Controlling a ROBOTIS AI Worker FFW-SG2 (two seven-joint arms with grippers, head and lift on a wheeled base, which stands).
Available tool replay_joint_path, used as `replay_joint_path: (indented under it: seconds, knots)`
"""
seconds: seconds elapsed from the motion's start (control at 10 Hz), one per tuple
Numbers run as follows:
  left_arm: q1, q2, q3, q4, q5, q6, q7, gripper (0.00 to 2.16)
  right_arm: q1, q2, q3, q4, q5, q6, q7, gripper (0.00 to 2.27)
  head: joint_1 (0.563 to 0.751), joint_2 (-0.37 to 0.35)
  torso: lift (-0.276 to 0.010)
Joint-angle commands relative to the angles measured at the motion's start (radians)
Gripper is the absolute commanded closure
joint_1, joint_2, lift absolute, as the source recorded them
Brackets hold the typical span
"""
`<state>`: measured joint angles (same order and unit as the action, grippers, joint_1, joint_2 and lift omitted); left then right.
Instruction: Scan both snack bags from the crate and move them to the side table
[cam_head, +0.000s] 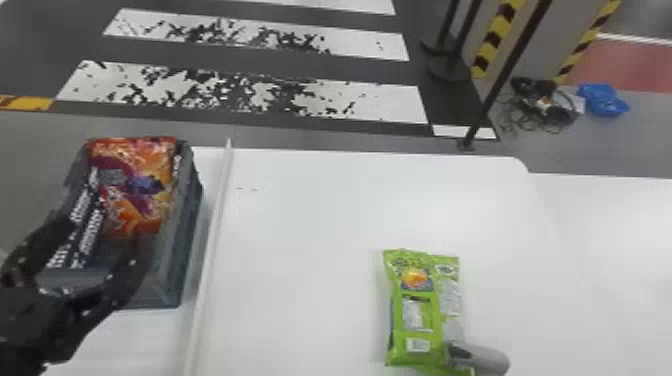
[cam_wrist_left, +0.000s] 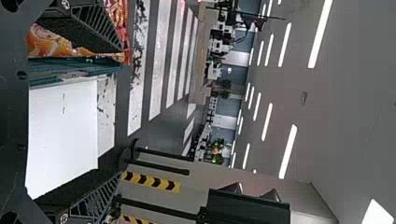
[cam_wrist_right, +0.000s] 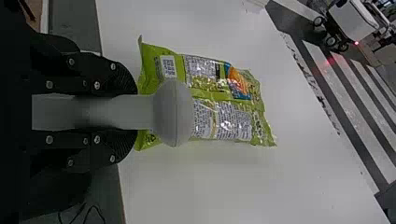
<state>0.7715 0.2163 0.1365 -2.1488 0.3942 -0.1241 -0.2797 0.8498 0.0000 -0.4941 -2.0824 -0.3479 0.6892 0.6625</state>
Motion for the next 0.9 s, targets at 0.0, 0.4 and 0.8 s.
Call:
replay_joint_path:
  seconds: [0.0, 0.4, 0.8]
  knots:
    - [0.000, 0.000, 0.000, 0.000, 0.000, -0.005, -0.001, 0.08, -0.006, 0.001, -0.023, -0.008, -0.013, -0.003, -0.001, 2.24, 0.695, -0.126, -0.029]
    - [0.006, -0.002, -0.003, -0.009, 0.000, -0.015, -0.001, 0.08, -0.178, -0.006, -0.139, -0.021, 0.013, 0.080, -0.006, 2.24, 0.695, -0.201, -0.029]
    - [0.022, -0.002, 0.002, -0.009, -0.005, -0.042, -0.003, 0.08, -0.356, -0.104, -0.133, 0.091, 0.148, 0.114, -0.043, 2.24, 0.695, -0.281, -0.029]
